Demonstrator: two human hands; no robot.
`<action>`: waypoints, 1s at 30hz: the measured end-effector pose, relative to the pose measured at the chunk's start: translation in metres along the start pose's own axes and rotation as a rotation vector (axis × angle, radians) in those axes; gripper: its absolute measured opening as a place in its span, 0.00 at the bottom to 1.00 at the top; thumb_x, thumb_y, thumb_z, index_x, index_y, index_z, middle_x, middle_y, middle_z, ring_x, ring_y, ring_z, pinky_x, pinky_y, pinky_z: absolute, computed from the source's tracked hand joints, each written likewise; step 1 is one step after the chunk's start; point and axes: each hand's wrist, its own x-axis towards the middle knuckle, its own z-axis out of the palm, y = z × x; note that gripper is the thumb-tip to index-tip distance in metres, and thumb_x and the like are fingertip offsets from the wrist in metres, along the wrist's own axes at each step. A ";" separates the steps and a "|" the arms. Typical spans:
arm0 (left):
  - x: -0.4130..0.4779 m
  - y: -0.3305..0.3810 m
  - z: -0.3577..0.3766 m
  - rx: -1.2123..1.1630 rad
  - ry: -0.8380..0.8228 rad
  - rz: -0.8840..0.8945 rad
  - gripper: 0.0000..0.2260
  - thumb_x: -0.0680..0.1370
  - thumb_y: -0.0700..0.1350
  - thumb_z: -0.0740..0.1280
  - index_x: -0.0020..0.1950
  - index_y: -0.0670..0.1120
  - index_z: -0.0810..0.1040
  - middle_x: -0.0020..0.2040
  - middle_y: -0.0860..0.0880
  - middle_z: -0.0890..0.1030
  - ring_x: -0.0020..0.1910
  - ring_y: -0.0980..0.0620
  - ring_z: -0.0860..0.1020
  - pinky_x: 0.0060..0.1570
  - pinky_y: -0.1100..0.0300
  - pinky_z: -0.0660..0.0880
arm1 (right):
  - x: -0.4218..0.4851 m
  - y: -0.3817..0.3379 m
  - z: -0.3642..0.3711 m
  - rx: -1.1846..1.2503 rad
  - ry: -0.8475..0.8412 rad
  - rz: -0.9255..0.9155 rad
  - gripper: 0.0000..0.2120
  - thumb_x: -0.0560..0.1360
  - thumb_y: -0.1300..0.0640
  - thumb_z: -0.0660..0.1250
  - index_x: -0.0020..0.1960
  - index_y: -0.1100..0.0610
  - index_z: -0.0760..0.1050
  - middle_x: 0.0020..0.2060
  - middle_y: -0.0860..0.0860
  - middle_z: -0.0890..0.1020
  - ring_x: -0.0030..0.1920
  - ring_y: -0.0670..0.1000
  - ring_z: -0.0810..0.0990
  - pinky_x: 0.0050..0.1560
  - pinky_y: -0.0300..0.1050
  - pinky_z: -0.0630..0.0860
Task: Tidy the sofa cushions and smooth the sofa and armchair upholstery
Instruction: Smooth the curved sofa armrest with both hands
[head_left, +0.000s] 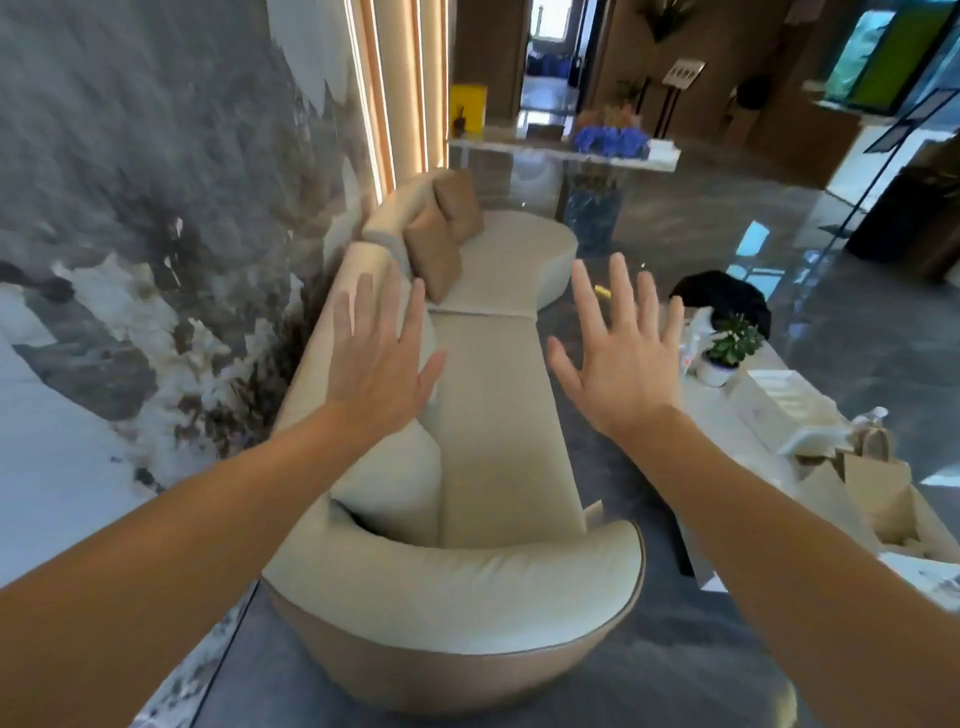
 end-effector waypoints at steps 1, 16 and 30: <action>-0.011 0.007 0.024 0.007 -0.045 -0.006 0.33 0.80 0.60 0.55 0.79 0.42 0.55 0.78 0.36 0.57 0.74 0.32 0.58 0.71 0.34 0.54 | -0.010 0.003 0.026 -0.001 -0.062 -0.003 0.35 0.79 0.35 0.50 0.81 0.48 0.47 0.80 0.60 0.57 0.77 0.68 0.57 0.72 0.74 0.56; -0.256 0.075 0.299 -0.128 -0.771 -0.192 0.33 0.76 0.67 0.51 0.72 0.47 0.69 0.73 0.41 0.69 0.71 0.36 0.63 0.72 0.36 0.53 | -0.262 -0.052 0.336 0.105 -0.928 -0.010 0.36 0.74 0.25 0.37 0.79 0.36 0.48 0.80 0.53 0.58 0.78 0.66 0.52 0.72 0.75 0.46; -0.248 0.072 0.313 -0.190 -0.729 0.041 0.29 0.79 0.63 0.49 0.66 0.46 0.75 0.63 0.45 0.79 0.64 0.40 0.72 0.68 0.41 0.62 | -0.263 -0.052 0.350 0.109 -0.841 0.071 0.35 0.70 0.22 0.39 0.72 0.34 0.59 0.71 0.49 0.67 0.71 0.61 0.59 0.70 0.73 0.49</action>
